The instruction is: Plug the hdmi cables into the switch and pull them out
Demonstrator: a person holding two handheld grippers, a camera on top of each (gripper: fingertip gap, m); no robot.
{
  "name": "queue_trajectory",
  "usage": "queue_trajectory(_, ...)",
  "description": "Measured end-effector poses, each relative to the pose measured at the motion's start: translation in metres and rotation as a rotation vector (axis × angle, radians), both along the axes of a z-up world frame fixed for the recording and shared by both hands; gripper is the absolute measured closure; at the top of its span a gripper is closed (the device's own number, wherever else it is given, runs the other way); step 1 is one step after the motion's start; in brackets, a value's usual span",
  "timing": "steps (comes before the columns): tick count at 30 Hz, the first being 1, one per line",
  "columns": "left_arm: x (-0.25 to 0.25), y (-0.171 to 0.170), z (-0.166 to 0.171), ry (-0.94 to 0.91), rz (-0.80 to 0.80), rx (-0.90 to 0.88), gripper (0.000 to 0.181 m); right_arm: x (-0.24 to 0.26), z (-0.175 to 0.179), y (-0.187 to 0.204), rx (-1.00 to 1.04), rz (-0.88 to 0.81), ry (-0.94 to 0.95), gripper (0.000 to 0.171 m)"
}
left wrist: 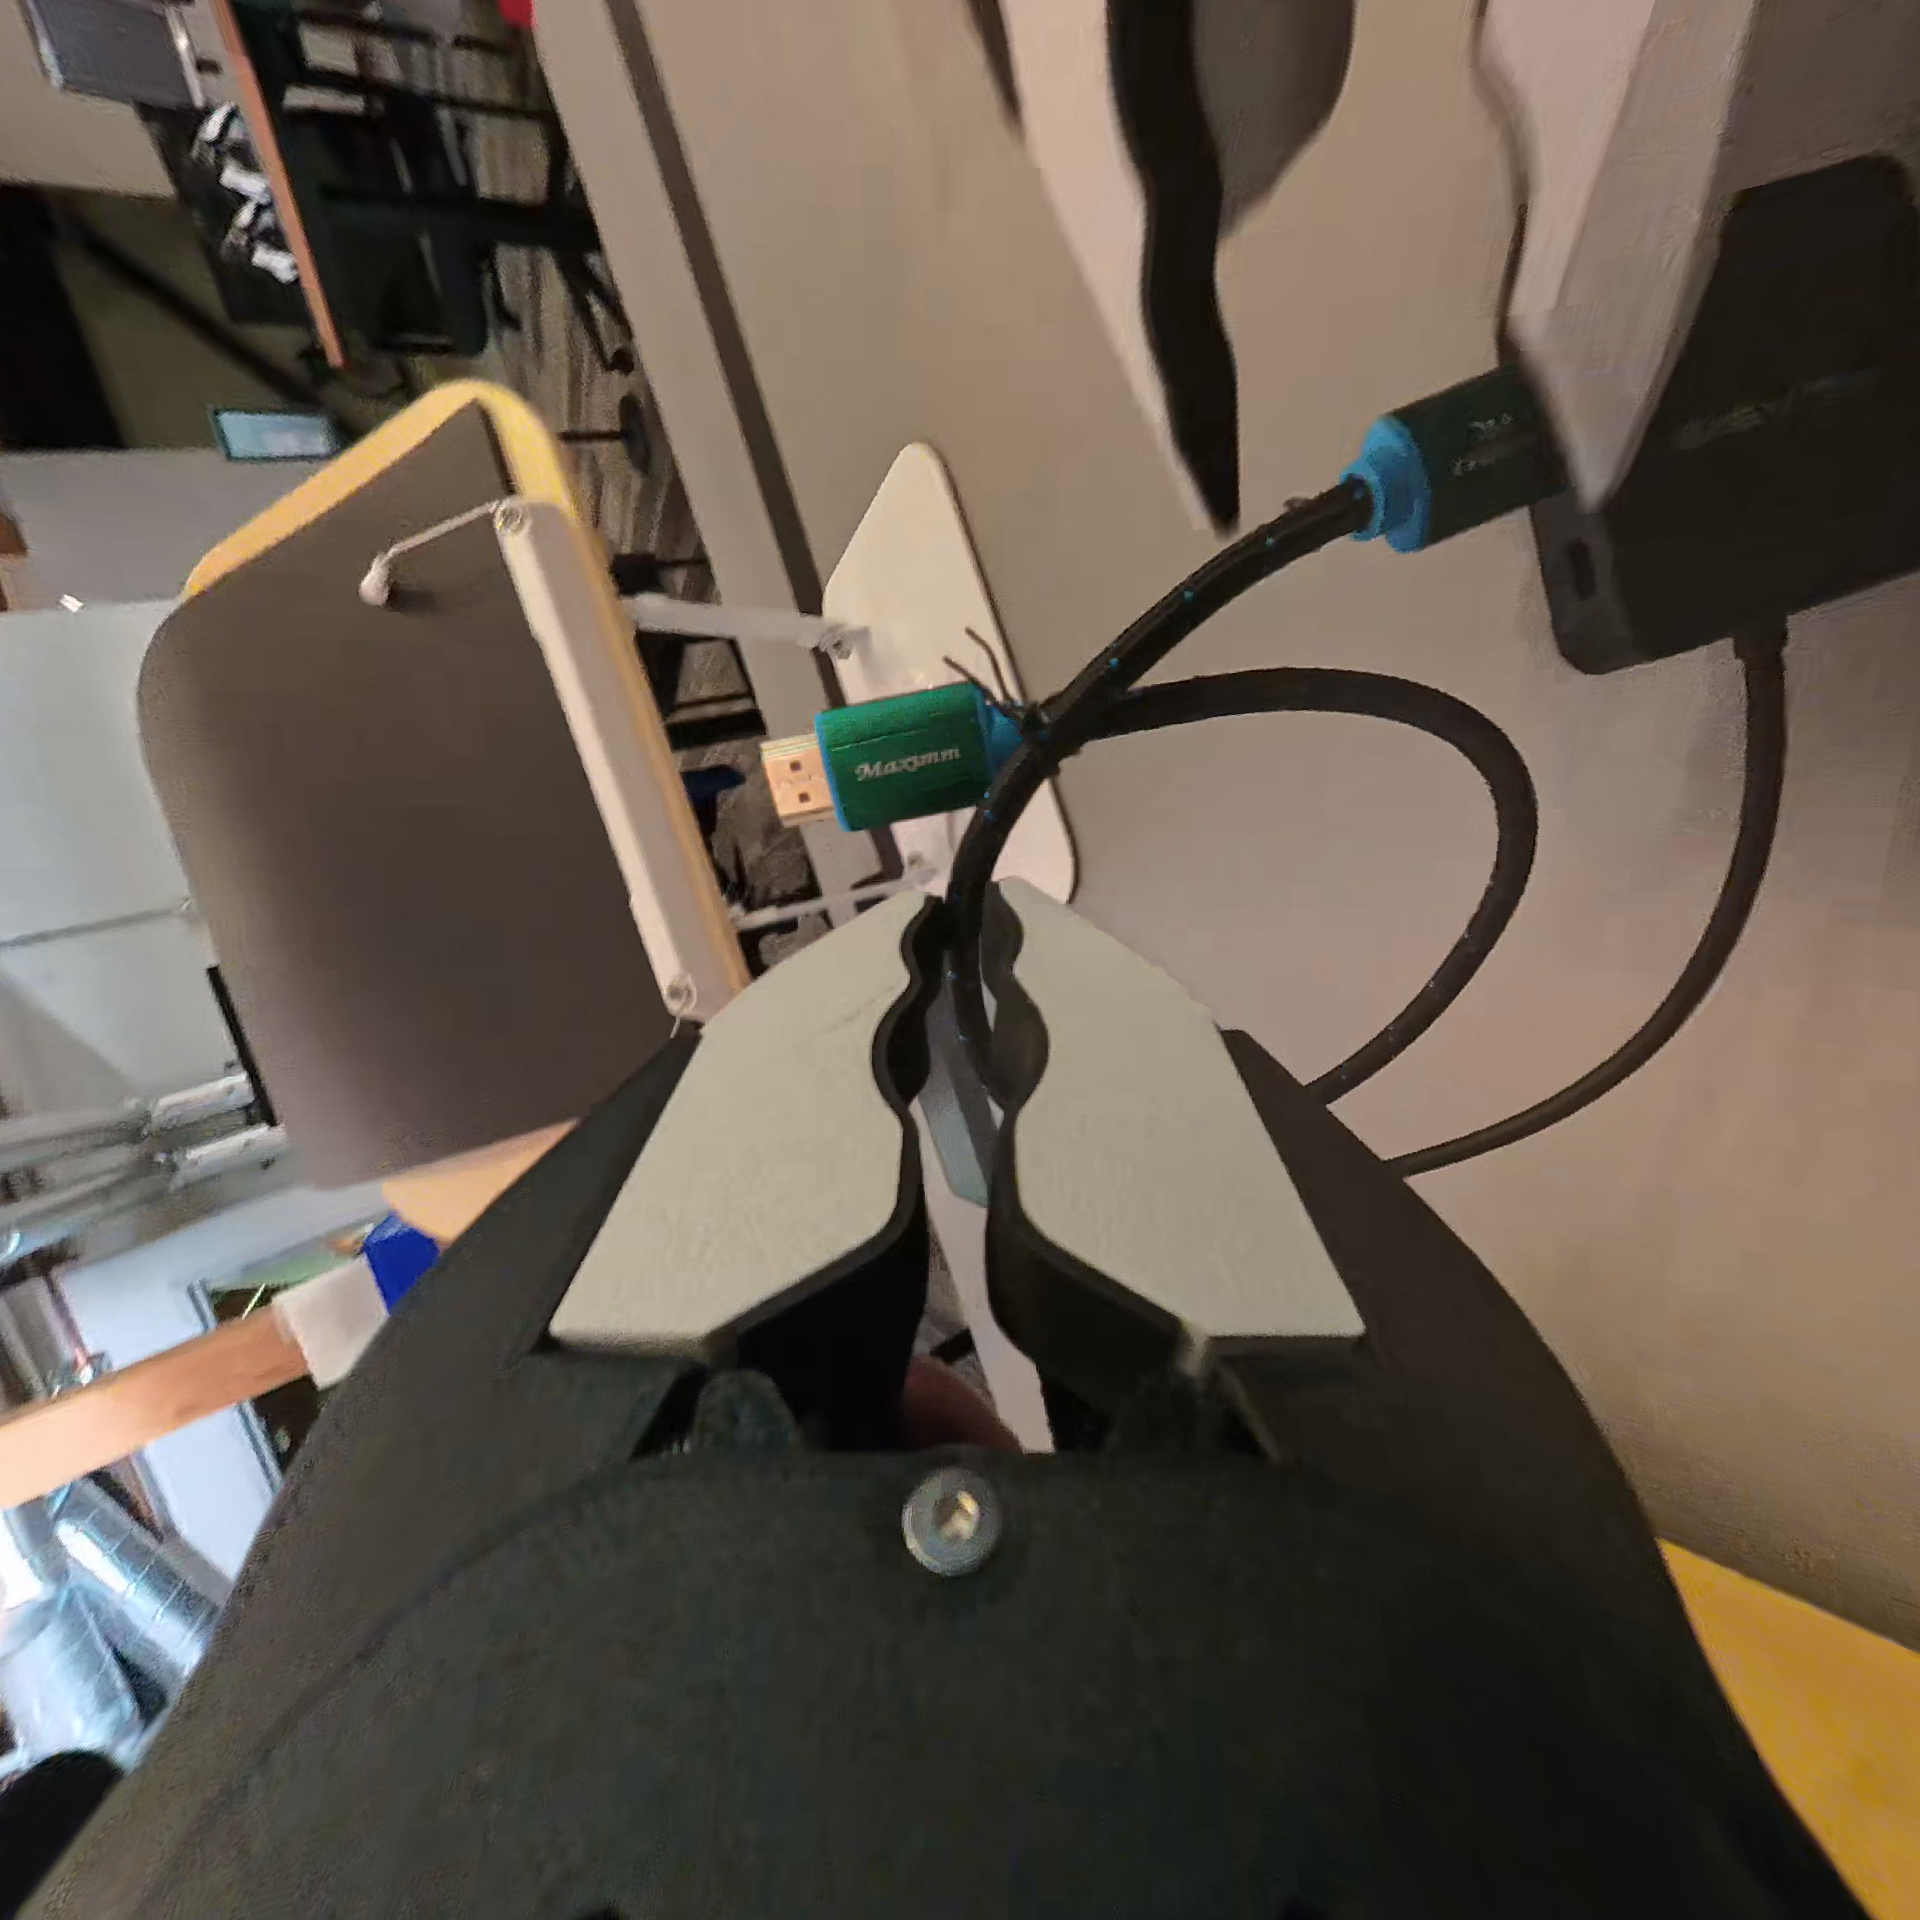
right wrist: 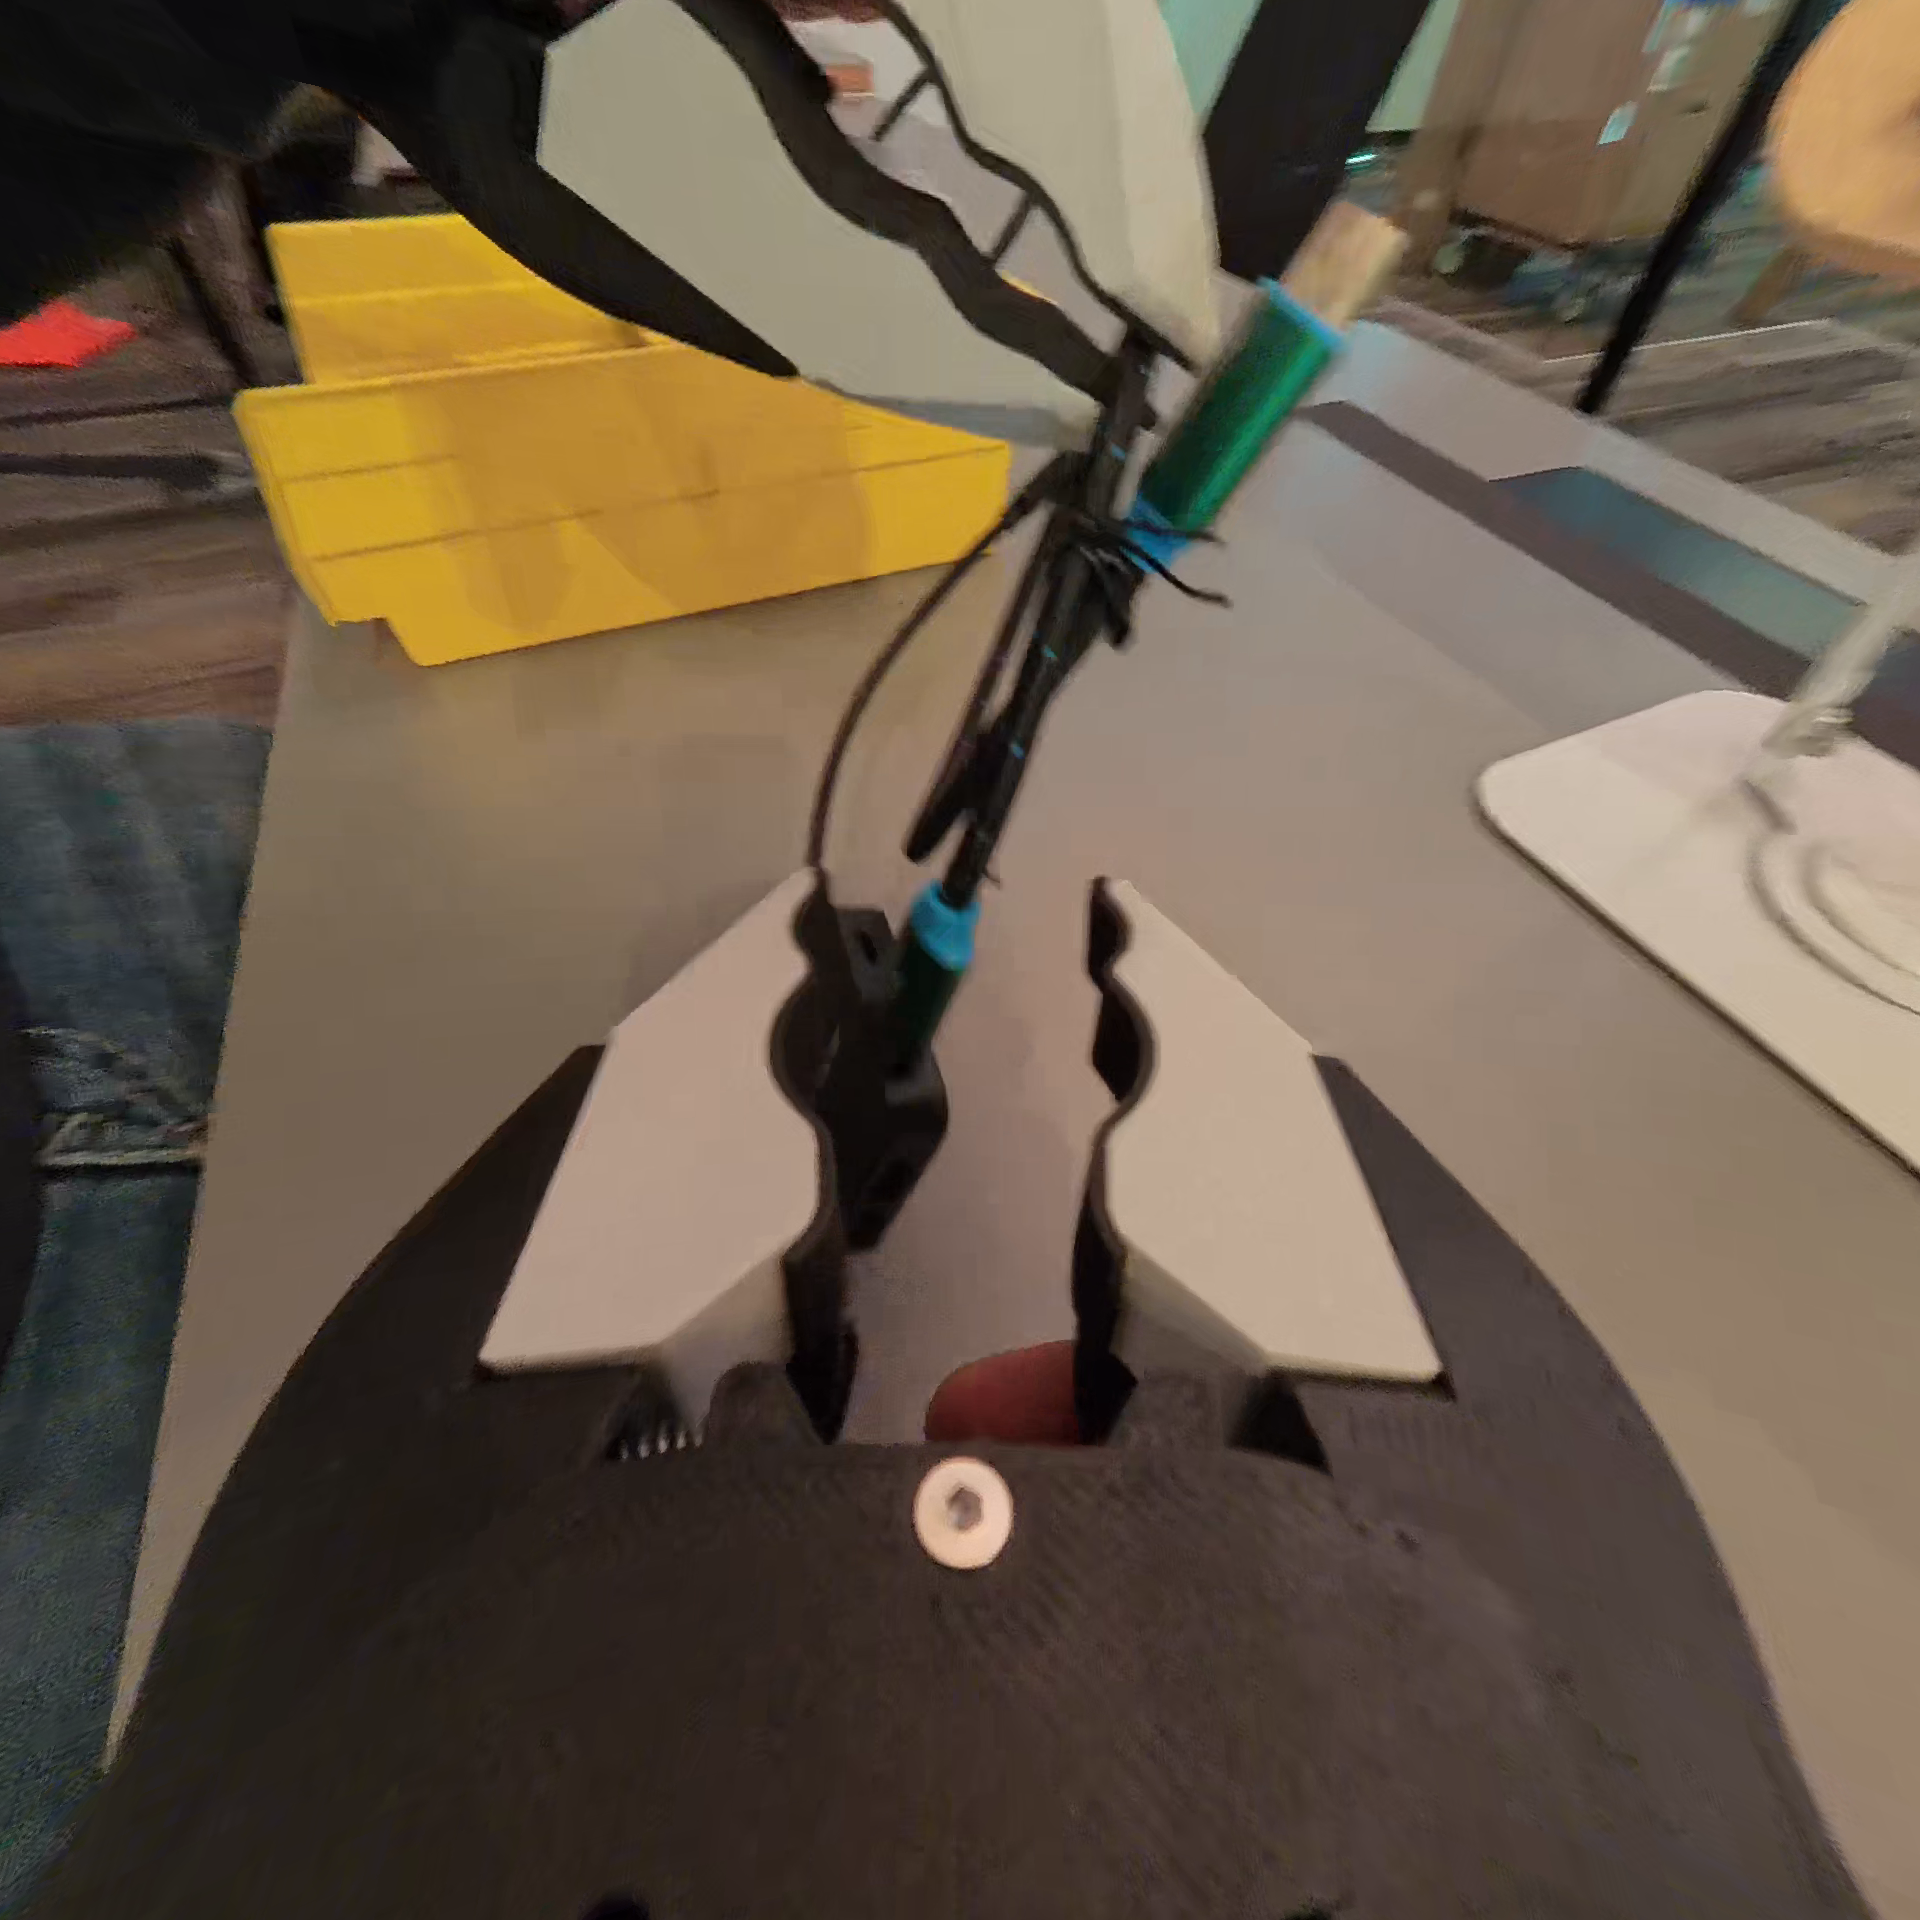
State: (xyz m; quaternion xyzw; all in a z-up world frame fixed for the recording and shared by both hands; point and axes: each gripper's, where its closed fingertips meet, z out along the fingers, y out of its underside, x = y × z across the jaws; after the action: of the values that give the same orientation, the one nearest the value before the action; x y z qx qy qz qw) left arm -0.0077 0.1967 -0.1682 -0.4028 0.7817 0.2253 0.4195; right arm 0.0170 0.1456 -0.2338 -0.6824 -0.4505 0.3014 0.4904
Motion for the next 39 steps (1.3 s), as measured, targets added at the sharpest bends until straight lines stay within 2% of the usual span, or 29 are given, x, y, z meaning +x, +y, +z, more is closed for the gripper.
queue_trajectory(1,0.005,-0.002,-0.004,0.011,-0.012,0.000,0.175,-0.007,-0.003,-0.004,-0.026,0.049,0.006,0.146)
queue_trajectory(3,0.012,-0.002,-0.009,0.023,-0.021,0.006,0.175,-0.014,-0.012,-0.005,-0.061,0.097,0.002,0.161)
queue_trajectory(8,0.013,0.012,-0.015,-0.016,0.079,-0.030,0.169,-0.011,-0.011,0.004,-0.165,0.087,0.114,0.164)
queue_trajectory(10,0.000,0.016,-0.023,0.029,0.204,-0.101,0.137,-0.007,-0.011,0.009,-0.195,0.062,0.150,0.164)
queue_trajectory(12,-0.008,0.017,-0.019,0.016,0.266,-0.103,0.125,-0.003,-0.012,0.014,-0.232,0.039,0.193,0.164)
queue_trajectory(17,-0.008,-0.012,-0.011,-0.153,0.331,-0.171,0.121,0.005,-0.002,0.030,-0.313,-0.038,0.340,0.167)
queue_trajectory(22,0.007,-0.055,-0.056,-0.267,0.390,-0.295,0.119,0.002,0.005,0.030,-0.333,-0.028,0.406,0.167)
queue_trajectory(25,0.022,-0.071,-0.087,-0.412,0.467,-0.470,0.113,-0.001,0.018,0.030,-0.317,-0.035,0.490,0.167)
queue_trajectory(29,0.035,-0.072,-0.099,-0.654,0.561,-0.583,0.093,-0.003,0.032,0.031,-0.297,-0.043,0.599,0.167)
queue_trajectory(32,0.040,-0.066,-0.096,-0.801,0.589,-0.622,0.089,-0.009,0.042,0.024,-0.265,-0.009,0.646,0.167)
queue_trajectory(39,0.038,-0.057,-0.101,-0.840,0.588,-0.572,0.093,-0.017,0.059,0.007,-0.247,0.073,0.735,0.167)
